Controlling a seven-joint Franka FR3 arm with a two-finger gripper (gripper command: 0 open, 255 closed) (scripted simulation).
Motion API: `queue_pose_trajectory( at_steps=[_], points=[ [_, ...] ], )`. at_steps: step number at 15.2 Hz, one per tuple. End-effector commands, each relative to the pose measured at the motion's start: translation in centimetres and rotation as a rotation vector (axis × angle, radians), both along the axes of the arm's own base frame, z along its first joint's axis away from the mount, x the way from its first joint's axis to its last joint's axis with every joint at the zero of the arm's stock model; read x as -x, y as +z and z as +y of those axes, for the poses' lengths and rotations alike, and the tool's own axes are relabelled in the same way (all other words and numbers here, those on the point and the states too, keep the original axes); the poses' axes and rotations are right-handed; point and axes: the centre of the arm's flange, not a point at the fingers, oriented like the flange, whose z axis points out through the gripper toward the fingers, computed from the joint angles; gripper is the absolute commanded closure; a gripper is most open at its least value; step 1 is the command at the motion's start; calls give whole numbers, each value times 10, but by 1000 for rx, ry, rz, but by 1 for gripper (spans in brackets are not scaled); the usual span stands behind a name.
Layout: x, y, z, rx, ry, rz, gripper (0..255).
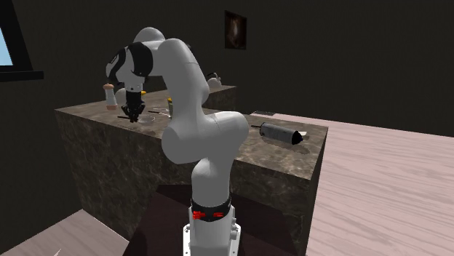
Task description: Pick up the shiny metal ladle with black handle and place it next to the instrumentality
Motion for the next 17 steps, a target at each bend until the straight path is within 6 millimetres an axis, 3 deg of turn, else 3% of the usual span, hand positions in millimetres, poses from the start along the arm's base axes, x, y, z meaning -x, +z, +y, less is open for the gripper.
queue_pose_trajectory(
  at_steps=[1,9,10,15,17],
  points=[
    [0,-11,0,0,0,-1,255],
    [0,-11,0,0,0,-1,255],
    [0,-11,0,0,0,-1,0],
    [0,-11,0,0,0,-1,0],
    [-1,15,-4,0,0,-1,0]
  ],
)
